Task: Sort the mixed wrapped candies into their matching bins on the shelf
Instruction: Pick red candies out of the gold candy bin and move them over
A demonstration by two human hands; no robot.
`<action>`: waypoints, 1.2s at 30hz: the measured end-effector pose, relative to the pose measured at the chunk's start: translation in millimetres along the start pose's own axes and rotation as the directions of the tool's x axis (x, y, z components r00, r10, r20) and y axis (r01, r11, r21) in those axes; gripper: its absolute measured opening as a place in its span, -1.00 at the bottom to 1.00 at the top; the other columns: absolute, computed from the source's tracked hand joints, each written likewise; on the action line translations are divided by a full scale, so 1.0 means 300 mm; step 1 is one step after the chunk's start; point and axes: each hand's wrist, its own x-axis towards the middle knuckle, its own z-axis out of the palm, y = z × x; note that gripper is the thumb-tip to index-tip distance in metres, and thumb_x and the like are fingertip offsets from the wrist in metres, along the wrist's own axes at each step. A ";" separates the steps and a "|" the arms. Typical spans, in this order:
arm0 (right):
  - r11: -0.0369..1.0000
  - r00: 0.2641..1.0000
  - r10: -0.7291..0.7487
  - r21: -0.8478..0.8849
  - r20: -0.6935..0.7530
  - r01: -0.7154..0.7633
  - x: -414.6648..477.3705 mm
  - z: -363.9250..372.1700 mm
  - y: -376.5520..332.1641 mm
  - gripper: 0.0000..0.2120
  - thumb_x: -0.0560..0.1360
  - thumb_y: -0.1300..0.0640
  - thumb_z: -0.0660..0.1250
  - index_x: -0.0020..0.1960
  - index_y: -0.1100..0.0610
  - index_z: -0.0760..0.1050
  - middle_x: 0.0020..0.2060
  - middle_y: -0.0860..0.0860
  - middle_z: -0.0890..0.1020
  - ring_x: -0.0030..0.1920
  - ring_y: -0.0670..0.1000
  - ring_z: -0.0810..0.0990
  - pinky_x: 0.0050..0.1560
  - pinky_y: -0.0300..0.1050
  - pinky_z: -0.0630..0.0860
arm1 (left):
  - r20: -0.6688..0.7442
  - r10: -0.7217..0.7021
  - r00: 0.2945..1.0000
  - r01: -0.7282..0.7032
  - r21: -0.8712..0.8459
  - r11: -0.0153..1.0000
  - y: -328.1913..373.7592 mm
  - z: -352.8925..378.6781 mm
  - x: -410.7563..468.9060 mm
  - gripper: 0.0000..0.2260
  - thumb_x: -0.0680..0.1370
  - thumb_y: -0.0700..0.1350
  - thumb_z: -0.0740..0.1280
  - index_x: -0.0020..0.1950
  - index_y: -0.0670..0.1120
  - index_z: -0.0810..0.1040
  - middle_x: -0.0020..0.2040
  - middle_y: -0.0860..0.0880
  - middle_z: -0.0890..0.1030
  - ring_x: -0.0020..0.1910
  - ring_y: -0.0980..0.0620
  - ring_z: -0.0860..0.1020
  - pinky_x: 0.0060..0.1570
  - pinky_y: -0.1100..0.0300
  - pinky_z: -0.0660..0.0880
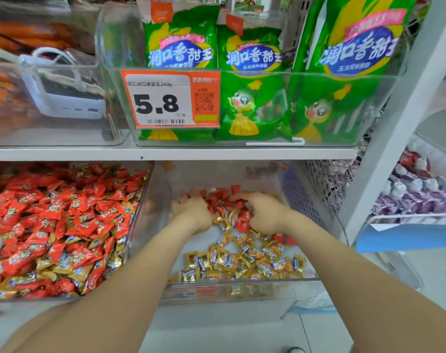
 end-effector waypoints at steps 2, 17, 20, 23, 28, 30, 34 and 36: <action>0.995 0.997 -0.057 0.084 -0.051 0.062 -0.014 -0.016 -0.018 -0.37 0.52 0.40 0.29 0.52 0.01 0.41 0.20 -0.10 0.58 0.11 -0.02 0.59 0.00 -0.36 0.51 | 0.036 0.106 0.994 -0.106 -0.001 0.994 0.010 0.018 -0.005 -0.32 0.51 -0.27 0.31 0.61 -0.10 0.18 0.52 -0.18 0.26 0.53 -0.26 0.23 0.48 -0.05 0.30; 0.872 0.943 0.309 -0.434 0.125 -0.228 -0.158 -0.103 -0.019 -0.45 0.53 0.39 0.34 0.49 0.13 0.39 0.23 0.14 0.51 -0.01 0.14 0.62 -0.17 -0.07 0.56 | -0.103 0.436 0.894 -0.448 -0.185 0.875 -0.038 0.017 -0.096 -0.34 0.45 -0.47 0.37 0.42 0.11 0.53 0.40 -0.03 0.52 0.36 -0.05 0.51 0.09 0.20 0.52; 0.834 0.931 0.322 -0.516 0.173 -0.193 -0.155 -0.052 0.000 -0.49 0.53 0.42 0.30 0.46 0.21 0.37 0.28 0.16 0.49 0.06 0.16 0.62 -0.05 -0.05 0.63 | 0.020 0.494 0.869 -0.479 -0.209 0.852 -0.039 0.024 -0.110 -0.22 0.42 -0.48 0.39 0.47 0.19 0.45 0.49 0.02 0.43 0.33 -0.05 0.53 0.13 0.02 0.65; 0.856 0.956 0.264 -0.488 0.126 -0.172 -0.148 -0.014 0.030 -0.66 0.54 0.40 0.36 0.29 0.22 0.47 0.20 0.15 0.55 0.08 0.16 0.63 0.01 -0.02 0.63 | 0.083 0.510 0.856 -0.486 -0.203 0.850 -0.040 0.015 -0.128 -0.18 0.43 -0.45 0.44 0.54 0.21 0.37 0.48 0.04 0.34 0.37 -0.06 0.46 0.03 0.13 0.64; 0.902 0.977 0.206 -0.397 0.055 -0.168 -0.152 -0.002 0.066 -0.64 0.59 0.21 0.45 0.34 0.20 0.47 0.24 0.17 0.52 0.21 0.20 0.57 0.23 0.11 0.59 | 0.086 0.551 0.830 -0.529 -0.193 0.827 -0.043 0.020 -0.135 -0.26 0.46 -0.21 0.60 0.53 0.24 0.39 0.39 0.03 0.34 0.38 -0.04 0.41 0.28 0.14 0.45; 0.919 0.977 0.206 -0.354 0.057 -0.173 -0.149 -0.006 0.069 -0.66 0.63 0.14 0.41 0.35 0.22 0.46 0.25 0.18 0.53 0.24 0.22 0.56 0.25 0.16 0.57 | 0.027 0.542 0.840 -0.520 -0.243 0.819 -0.041 0.021 -0.136 -0.41 0.48 -0.14 0.61 0.44 0.18 0.51 0.38 0.03 0.42 0.30 -0.04 0.52 0.24 0.13 0.48; 0.956 0.975 0.222 -0.200 0.022 -0.214 -0.147 -0.025 0.060 -0.69 0.69 0.13 0.31 0.38 0.24 0.46 0.26 0.21 0.58 0.20 0.26 0.60 0.23 0.15 0.59 | -0.059 0.514 0.856 -0.508 -0.287 0.812 -0.042 0.022 -0.137 -0.67 0.53 -0.09 0.56 0.27 0.11 0.65 0.30 0.04 0.59 0.15 0.00 0.62 0.15 0.06 0.59; 0.971 0.976 0.219 -0.093 -0.011 -0.219 -0.152 -0.041 0.049 -0.68 0.71 0.13 0.28 0.41 0.25 0.47 0.25 0.23 0.60 0.18 0.26 0.61 0.21 0.12 0.59 | -0.073 0.487 0.870 -0.484 -0.317 0.816 -0.041 0.022 -0.138 -0.71 0.57 -0.10 0.52 0.27 0.13 0.64 0.28 0.02 0.60 0.14 0.00 0.62 0.13 0.07 0.60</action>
